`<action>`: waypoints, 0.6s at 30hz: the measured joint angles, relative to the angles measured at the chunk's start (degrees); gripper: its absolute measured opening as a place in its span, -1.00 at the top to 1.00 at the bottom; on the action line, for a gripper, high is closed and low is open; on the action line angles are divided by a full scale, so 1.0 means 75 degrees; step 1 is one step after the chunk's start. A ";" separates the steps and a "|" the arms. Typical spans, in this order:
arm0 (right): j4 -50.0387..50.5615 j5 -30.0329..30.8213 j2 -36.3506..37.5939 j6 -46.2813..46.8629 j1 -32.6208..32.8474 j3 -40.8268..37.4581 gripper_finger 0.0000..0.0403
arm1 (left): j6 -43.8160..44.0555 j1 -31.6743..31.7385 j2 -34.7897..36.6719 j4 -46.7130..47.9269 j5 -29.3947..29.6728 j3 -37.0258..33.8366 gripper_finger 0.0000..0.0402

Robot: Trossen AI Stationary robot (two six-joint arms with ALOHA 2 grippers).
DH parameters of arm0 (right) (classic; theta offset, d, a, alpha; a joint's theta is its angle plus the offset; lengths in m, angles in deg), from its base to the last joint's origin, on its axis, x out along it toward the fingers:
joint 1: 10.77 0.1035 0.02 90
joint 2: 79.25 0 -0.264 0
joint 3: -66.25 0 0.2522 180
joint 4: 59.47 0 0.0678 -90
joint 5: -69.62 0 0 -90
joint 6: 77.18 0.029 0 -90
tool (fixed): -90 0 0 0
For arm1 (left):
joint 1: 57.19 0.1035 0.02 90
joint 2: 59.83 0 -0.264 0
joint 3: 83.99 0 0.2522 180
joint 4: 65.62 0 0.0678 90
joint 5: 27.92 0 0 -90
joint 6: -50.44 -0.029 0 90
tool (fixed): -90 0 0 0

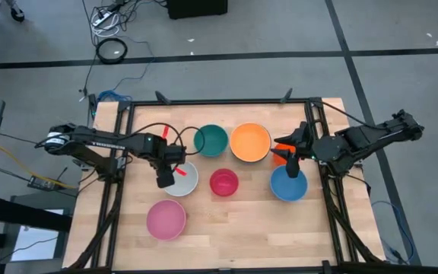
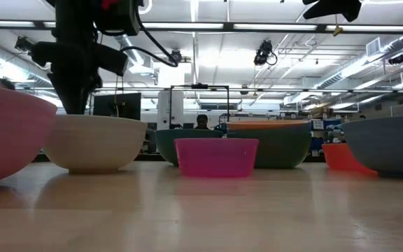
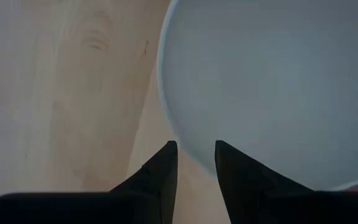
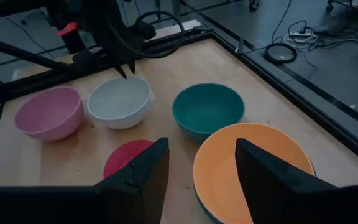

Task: Nest bowls inside each other
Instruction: Stack the white bowl on top of the light orange bowl

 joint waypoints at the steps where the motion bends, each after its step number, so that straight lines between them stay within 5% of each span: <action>1: 0.0000 0.0000 -0.0003 0.0000 0.0000 0.0000 0.14 | 0.0057 0.0000 0.0000 -0.0070 0.0001 -0.0030 0.43; 18: 0.0004 -0.0004 -0.0003 0.0003 -0.0003 0.0000 0.14 | 0.0660 0.0000 0.0000 -0.0982 0.0054 -0.0701 0.43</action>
